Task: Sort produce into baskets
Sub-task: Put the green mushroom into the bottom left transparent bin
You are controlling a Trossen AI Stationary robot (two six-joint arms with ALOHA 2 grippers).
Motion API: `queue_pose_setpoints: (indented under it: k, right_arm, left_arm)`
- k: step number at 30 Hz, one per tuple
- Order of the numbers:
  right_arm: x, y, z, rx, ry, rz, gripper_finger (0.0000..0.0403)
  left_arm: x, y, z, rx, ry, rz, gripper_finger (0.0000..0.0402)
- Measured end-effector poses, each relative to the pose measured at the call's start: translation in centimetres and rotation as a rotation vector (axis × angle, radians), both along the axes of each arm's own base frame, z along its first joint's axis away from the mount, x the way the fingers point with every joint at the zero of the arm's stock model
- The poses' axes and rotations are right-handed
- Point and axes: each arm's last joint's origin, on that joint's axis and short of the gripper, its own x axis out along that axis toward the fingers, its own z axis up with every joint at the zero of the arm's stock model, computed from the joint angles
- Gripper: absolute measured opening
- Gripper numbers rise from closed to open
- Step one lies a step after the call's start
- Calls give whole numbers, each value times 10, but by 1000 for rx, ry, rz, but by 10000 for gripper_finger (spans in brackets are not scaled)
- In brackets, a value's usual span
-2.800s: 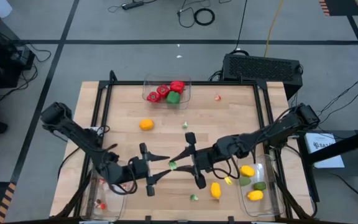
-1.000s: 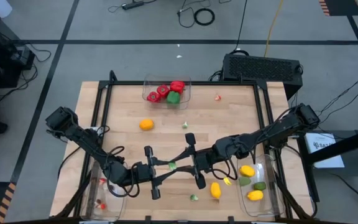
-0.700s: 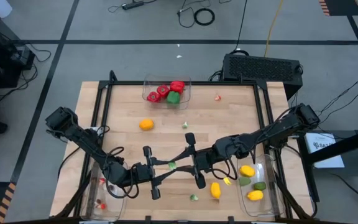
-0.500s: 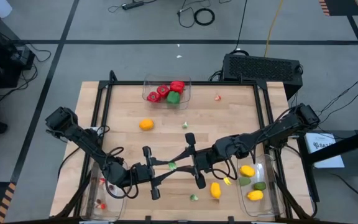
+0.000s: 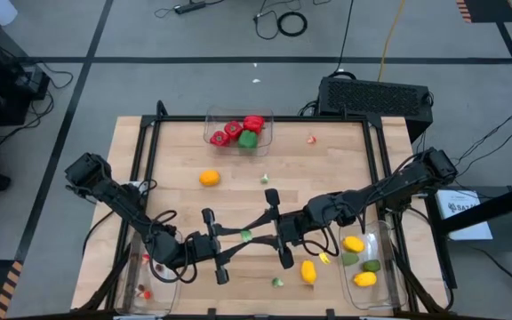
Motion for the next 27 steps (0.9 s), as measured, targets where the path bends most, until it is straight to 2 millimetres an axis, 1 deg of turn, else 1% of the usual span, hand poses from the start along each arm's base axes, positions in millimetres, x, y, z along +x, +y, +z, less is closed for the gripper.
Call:
queue_pose_setpoints:
  k: [7, 14, 17, 22, 27]
  right_arm:
    - [0, 0, 0, -1, 0, 0, 119]
    - [0, 1, -1, -4, 6, 13, 119]
    - [0, 1, -1, -4, 6, 12, 119]
    - [0, 1, -1, 7, 10, 9, 119]
    - [0, 0, -1, 29, 16, -36, 124]
  left_arm:
    - [0, 0, 0, -9, -1, 5, 130]
    - [0, 0, 0, -3, 4, 7, 75]
    - [0, 0, 0, -2, 4, 7, 61]
    - [0, 0, -1, 3, 8, 6, 56]
    - [0, 0, -1, 8, 11, 5, 56]
